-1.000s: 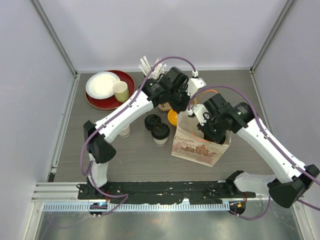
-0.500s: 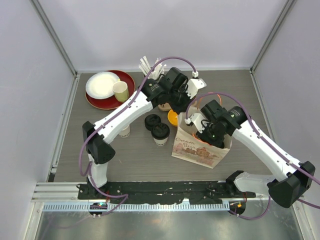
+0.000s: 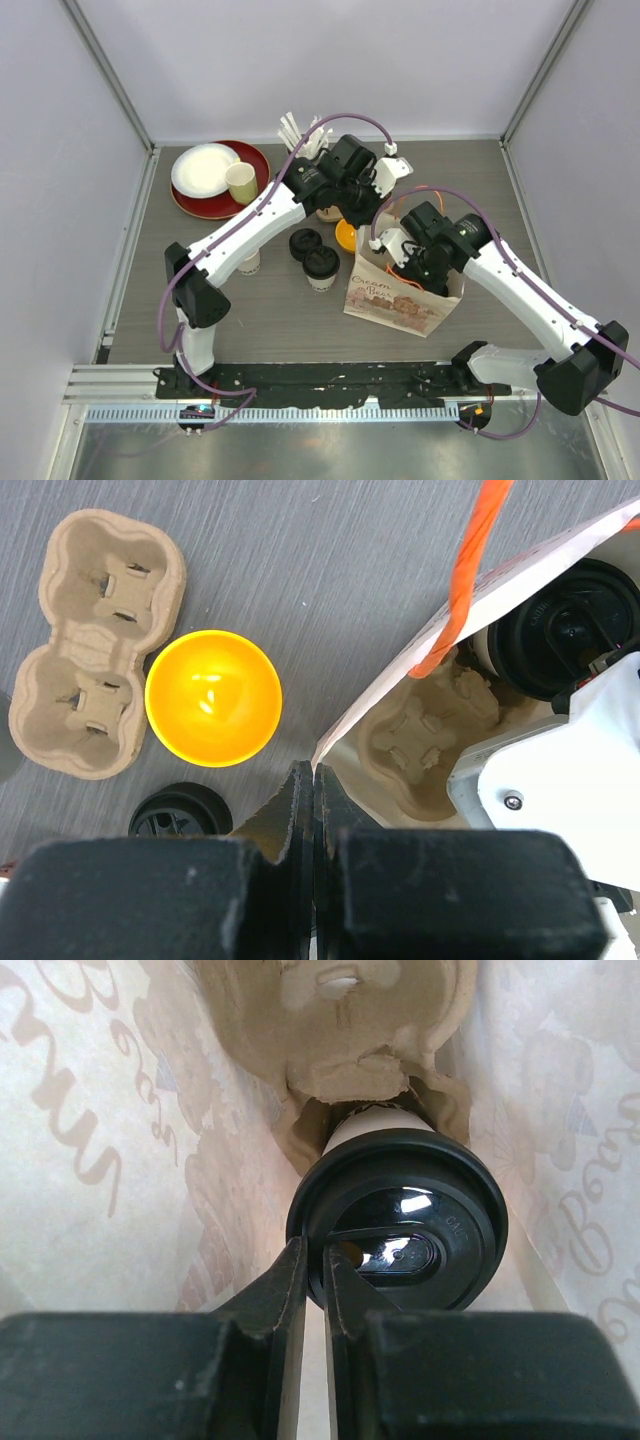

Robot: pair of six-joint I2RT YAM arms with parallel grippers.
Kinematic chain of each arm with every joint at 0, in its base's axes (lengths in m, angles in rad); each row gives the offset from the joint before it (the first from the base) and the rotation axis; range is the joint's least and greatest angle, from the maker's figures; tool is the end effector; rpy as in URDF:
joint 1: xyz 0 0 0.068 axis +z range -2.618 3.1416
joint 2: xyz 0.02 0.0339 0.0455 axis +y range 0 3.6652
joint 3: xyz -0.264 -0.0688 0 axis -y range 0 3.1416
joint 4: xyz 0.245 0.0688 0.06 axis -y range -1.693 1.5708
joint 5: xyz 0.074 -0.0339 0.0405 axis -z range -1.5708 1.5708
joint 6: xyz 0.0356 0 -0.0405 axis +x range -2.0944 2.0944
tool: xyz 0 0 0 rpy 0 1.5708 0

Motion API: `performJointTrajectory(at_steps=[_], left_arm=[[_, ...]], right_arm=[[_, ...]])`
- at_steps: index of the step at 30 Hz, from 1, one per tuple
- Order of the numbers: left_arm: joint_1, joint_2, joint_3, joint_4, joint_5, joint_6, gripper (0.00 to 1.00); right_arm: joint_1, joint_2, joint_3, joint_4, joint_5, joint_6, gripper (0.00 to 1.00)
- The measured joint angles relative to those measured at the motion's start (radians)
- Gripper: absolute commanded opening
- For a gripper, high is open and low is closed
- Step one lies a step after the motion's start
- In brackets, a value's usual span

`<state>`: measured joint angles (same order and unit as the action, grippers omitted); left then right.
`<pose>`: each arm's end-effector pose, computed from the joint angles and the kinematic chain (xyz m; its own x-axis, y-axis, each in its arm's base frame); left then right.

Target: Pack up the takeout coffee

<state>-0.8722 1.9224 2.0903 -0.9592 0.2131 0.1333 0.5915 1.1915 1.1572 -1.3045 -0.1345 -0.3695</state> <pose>0.2637 -0.3256 0.3841 -0.3412 0.6082 -0.7167 0.8973 0.4378 -0.0557 0.1586 0.1123 0.3039 -0.5445 -0.7969 -0.2615 -0.8309 0.5551 0.0387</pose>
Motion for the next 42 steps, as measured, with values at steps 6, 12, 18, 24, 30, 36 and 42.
performJointTrajectory(at_steps=[6, 12, 18, 24, 30, 36, 42], left_arm=[[0.000, 0.000, 0.000, 0.000, 0.000, 0.002, 0.00], [0.000, 0.000, 0.000, 0.000, 0.000, 0.004, 0.00], [0.000, 0.000, 0.000, -0.001, 0.001, 0.006, 0.00], [-0.001, 0.000, 0.000, -0.001, 0.001, 0.005, 0.00], [-0.003, 0.000, 0.000, -0.001, 0.002, 0.003, 0.00], [-0.003, 0.000, 0.000, -0.001, 0.002, 0.002, 0.00], [-0.003, 0.000, 0.002, -0.002, 0.002, -0.002, 0.00]], right_arm=[[0.000, 0.000, 0.008, -0.011, 0.011, 0.013, 0.41], [0.000, 0.000, 0.061, -0.024, 0.022, 0.034, 0.48], [-0.001, -0.010, 0.105, -0.032, 0.038, 0.049, 0.56], [-0.001, -0.027, 0.176, -0.036, 0.040, 0.061, 0.65], [-0.003, -0.053, 0.240, -0.035, 0.038, 0.058, 0.65], [-0.003, -0.085, 0.314, -0.011, 0.027, 0.057, 0.65], [-0.004, -0.145, 0.355, 0.061, 0.020, 0.058, 0.65]])
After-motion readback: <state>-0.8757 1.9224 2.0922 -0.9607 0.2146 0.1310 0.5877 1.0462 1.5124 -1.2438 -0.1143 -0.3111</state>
